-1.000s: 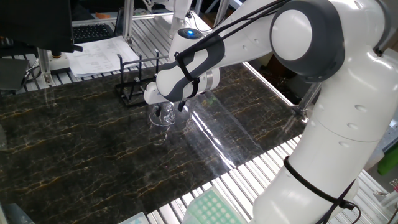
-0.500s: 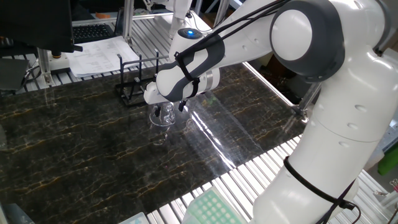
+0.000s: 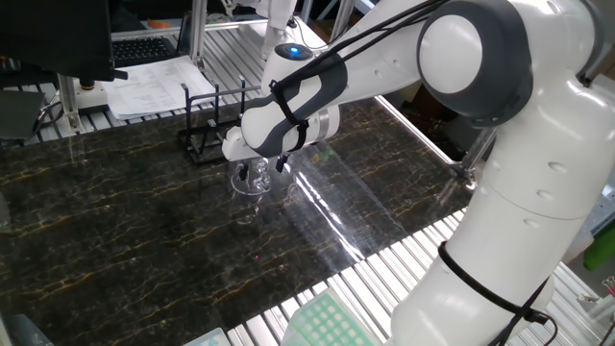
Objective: Take the cup off the cup rack
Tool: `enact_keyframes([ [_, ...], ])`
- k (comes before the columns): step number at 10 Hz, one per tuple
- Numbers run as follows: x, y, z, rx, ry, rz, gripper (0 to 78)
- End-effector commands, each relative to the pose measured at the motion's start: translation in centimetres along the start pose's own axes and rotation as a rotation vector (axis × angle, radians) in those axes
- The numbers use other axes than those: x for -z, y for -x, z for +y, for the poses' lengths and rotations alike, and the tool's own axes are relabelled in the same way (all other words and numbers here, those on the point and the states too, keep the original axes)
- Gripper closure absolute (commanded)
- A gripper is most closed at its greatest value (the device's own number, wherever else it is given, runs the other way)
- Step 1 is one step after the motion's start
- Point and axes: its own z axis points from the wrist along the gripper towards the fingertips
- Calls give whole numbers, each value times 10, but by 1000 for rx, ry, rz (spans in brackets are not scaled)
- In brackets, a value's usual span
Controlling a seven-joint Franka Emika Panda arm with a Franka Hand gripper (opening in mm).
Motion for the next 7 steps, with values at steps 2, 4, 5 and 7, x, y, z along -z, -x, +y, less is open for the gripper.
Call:
enact_keyframes([
  [2,33,12,-1,37,28,17,1],
  [4,34,12,0,37,28,16,1],
  [5,35,12,2,43,26,15,1],
  [7,35,12,3,43,27,15,1],
])
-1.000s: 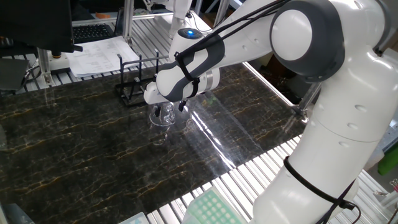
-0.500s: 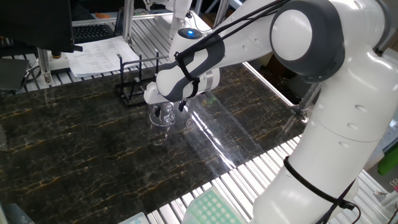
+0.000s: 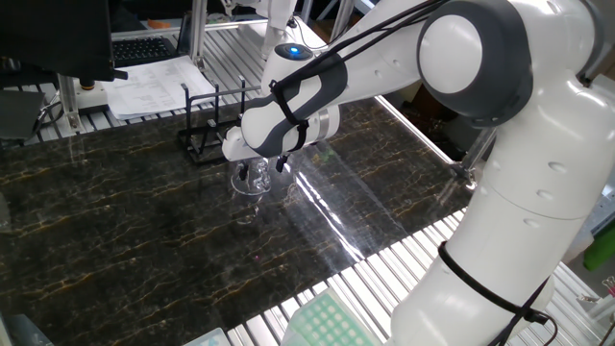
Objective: Take the cup off the cup rack
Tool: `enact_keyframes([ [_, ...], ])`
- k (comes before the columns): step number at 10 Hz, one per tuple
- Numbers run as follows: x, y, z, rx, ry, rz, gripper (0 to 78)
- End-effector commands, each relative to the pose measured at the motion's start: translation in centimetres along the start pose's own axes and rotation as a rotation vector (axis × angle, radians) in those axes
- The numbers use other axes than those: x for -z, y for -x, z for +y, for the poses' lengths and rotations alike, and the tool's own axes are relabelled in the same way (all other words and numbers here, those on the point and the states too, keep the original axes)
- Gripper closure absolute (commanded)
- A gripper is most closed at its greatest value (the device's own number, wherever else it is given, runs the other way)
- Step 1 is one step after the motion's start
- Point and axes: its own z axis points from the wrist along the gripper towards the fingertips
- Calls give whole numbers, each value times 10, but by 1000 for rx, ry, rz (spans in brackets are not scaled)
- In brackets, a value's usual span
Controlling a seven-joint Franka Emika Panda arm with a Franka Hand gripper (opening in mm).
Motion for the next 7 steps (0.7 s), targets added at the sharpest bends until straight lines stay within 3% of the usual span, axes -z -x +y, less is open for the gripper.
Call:
enact_keyframes([
  [1,36,12,4,43,27,16,1],
  [7,37,12,7,46,22,24,1],
])
